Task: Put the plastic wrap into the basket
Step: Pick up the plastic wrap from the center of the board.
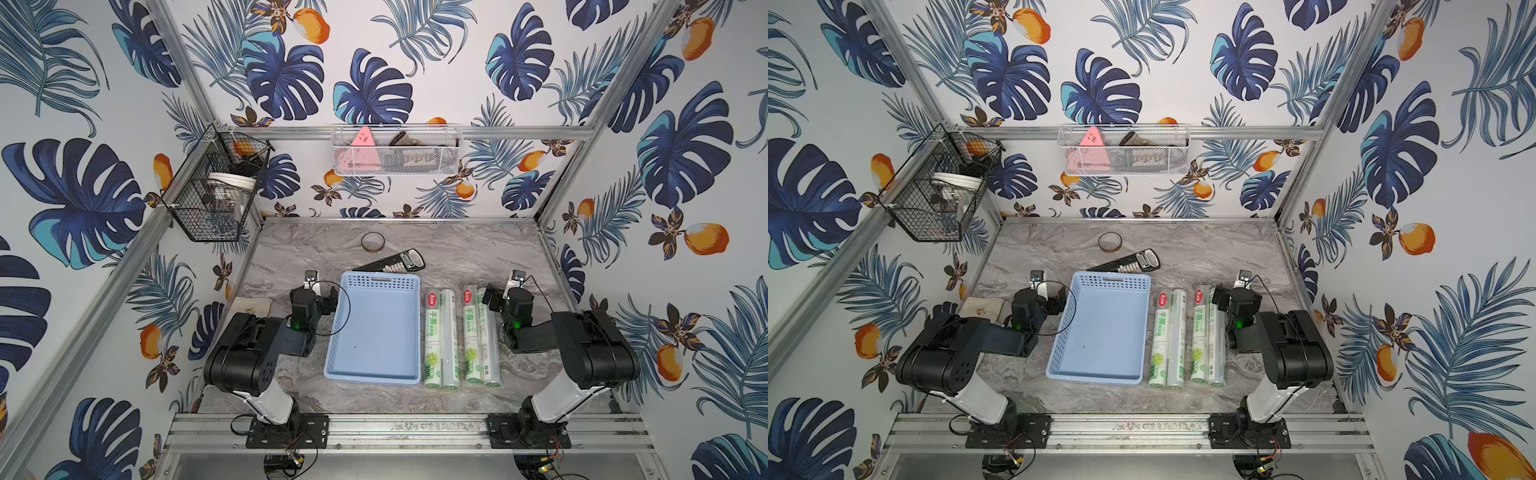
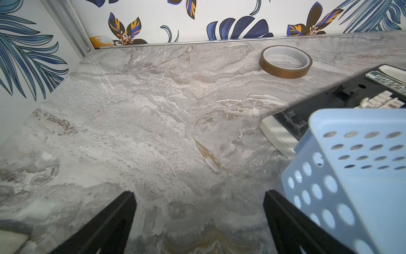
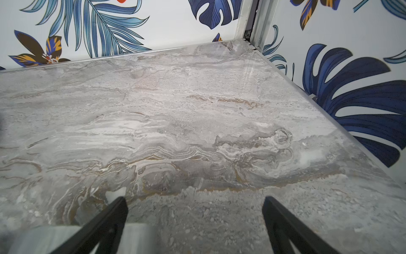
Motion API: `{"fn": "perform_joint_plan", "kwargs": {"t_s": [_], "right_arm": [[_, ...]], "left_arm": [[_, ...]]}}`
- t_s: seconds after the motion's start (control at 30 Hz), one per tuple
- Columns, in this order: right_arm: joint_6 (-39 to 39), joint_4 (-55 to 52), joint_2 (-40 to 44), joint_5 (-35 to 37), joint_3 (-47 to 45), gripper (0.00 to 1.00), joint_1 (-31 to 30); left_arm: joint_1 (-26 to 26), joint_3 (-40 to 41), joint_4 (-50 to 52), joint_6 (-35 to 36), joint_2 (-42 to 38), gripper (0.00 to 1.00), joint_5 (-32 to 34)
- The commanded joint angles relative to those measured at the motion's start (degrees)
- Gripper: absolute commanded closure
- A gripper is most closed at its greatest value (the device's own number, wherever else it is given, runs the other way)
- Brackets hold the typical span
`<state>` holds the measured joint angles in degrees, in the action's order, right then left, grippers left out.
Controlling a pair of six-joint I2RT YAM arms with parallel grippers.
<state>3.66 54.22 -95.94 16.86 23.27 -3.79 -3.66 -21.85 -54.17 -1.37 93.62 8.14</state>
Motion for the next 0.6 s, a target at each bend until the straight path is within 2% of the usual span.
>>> {"fn": "perform_joint_plan", "kwargs": {"t_s": [0.0, 0.3, 0.4, 0.5, 0.57], "right_arm": [[0.07, 0.29, 0.05, -0.22, 0.2, 0.0, -0.08], [-0.15, 1.25, 0.21, 0.25, -0.25, 0.0, 0.01], [-0.5, 4.64, 0.81, 0.45, -2.1, 0.0, -0.16], [0.3, 7.95, 3.06, 1.06, -5.29, 0.0, -0.16], [-0.41, 9.41, 4.51, 0.86, -6.27, 0.0, -0.16]], "left_arm": [[0.15, -0.09, -0.51, 0.62, -0.19, 0.01, -0.75], [0.31, -0.04, -0.64, 0.58, -0.19, 0.01, -0.85], [0.23, 2.14, -4.24, 0.78, -1.13, 0.01, -0.73], [0.22, 6.45, -9.02, -1.04, -4.74, 0.01, 3.54], [0.19, 7.73, -7.98, -1.58, -8.23, 0.01, 5.06]]}}
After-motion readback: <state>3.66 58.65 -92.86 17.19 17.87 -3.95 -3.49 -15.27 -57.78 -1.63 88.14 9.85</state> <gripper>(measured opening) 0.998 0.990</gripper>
